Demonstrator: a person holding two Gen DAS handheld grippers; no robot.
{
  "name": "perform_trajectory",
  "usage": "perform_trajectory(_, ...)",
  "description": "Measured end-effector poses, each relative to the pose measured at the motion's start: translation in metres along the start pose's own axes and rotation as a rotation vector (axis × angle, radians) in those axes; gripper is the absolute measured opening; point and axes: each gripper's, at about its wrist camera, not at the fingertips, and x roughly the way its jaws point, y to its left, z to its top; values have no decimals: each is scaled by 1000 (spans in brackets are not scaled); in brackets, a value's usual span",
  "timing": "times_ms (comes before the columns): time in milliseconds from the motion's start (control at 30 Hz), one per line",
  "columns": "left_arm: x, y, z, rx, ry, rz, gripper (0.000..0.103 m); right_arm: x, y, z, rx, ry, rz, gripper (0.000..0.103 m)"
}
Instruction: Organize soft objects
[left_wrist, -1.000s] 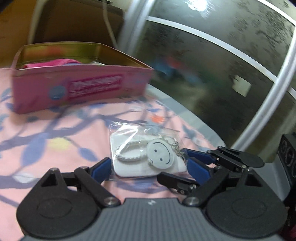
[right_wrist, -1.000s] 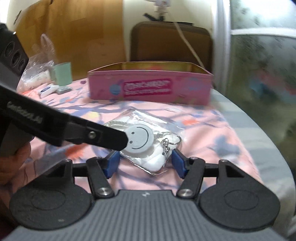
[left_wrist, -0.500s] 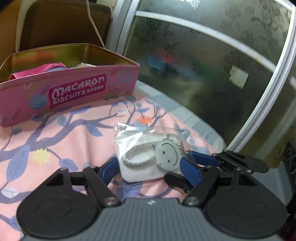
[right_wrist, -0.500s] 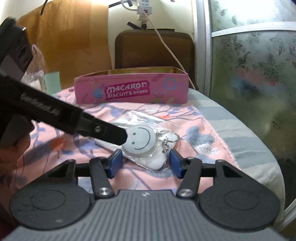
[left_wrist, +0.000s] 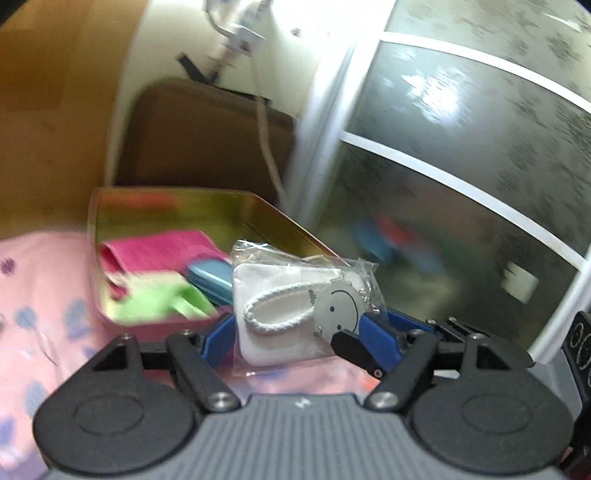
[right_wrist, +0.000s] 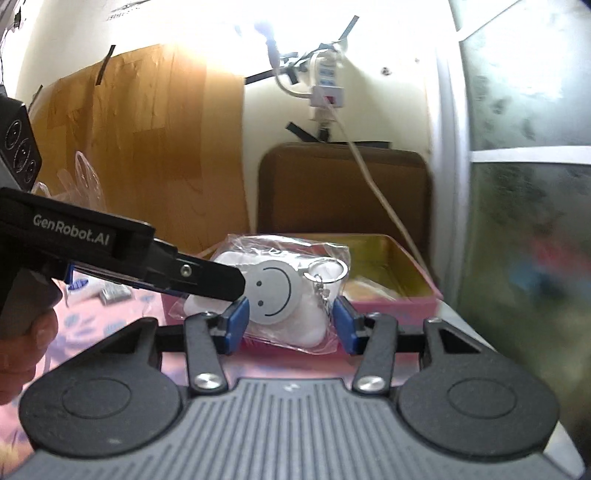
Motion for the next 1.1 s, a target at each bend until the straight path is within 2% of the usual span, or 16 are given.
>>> perform_trajectory(100,16,20,19,-5,-22,69,77,37,6,13,1,3,28,54)
perform_trajectory(167,35,34,27,-10,-14,127,83,61,12,19,-5,15,34,55)
perform_trajectory(267,54,55,31,-56,22,227,80,104,21,19,-50,47,-23,56)
perform_trajectory(333,45,63,26,-101,5,199,80,117,25,13,-75,81,-81,55)
perform_trajectory(433,27,62,13,-74,-23,200,80,102,22,7,-21,61,-42,55)
perform_trajectory(500,14,59,1,-60,-40,186,79,85,25,4,-25,34,-49,55)
perform_trajectory(667,-20,41,-18,-19,-72,187,81,60,34,-5,14,47,-33,55)
perform_trajectory(833,-34,42,-39,-74,-14,222,81,46,46,-15,57,93,2,55)
perform_trajectory(1100,-48,51,-72,-73,42,339,82,33,62,-32,123,193,11,56)
